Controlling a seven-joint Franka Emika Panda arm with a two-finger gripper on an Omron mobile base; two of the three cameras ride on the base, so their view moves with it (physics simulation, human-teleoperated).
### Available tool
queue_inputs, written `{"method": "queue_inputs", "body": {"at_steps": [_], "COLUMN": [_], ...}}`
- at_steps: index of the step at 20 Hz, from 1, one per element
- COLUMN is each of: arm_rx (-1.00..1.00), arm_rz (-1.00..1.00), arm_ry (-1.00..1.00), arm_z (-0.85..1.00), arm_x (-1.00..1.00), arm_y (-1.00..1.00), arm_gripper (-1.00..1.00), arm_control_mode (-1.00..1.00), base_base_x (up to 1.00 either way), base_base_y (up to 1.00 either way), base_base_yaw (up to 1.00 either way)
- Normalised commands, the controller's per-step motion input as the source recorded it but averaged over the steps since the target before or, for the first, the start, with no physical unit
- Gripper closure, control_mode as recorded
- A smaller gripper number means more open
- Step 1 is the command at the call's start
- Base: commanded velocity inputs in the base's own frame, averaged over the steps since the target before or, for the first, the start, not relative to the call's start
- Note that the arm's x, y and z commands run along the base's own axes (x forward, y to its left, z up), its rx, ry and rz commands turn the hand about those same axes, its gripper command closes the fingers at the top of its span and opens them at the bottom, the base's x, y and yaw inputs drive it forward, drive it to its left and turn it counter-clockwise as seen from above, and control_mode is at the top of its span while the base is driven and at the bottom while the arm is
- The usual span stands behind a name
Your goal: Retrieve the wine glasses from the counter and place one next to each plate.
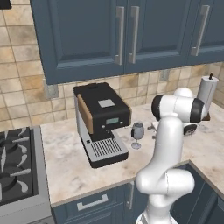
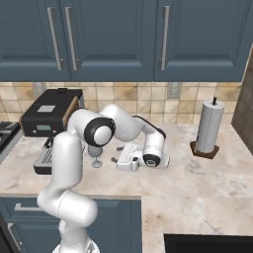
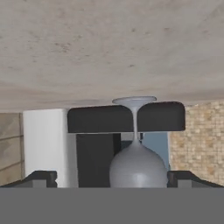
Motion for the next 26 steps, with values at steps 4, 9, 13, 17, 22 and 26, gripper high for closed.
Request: {"method": "queue_inputs", "body": {"at_steps": [4, 9, 13, 17, 22, 26], "arm_rx": [-0.03, 0.00, 0.00, 0.00, 0.00, 0.00], "arm_rz": [0.00, 0.00, 0.00, 0.00, 0.00, 0.00], "arm_ry": [-0.02, 0.01, 0.07, 0.10, 0.07, 0.00], "arm_z": [0.00, 0.00, 0.00, 0.00, 0.00, 0.00], "arm_x": [0.00, 0.00, -0.06, -0.13, -0.29, -0.28], "arm_y": [0.31, 0.17, 0.05, 0.01, 0.00, 0.03], "arm_gripper": [-1.00, -1.00, -1.00, -1.00, -1.00, -1.00], "arm_control_mode": [-1.00, -1.00, -1.00, -1.00, -1.00, -1.00], "base_base_x": [0.00, 0.00, 0.00, 0.00, 0.00, 0.00], "base_base_y": [0.00, 0.00, 0.00, 0.00, 0.00, 0.00], "base_base_yaw": [0.00, 0.00, 0.00, 0.00, 0.00, 0.00]}}
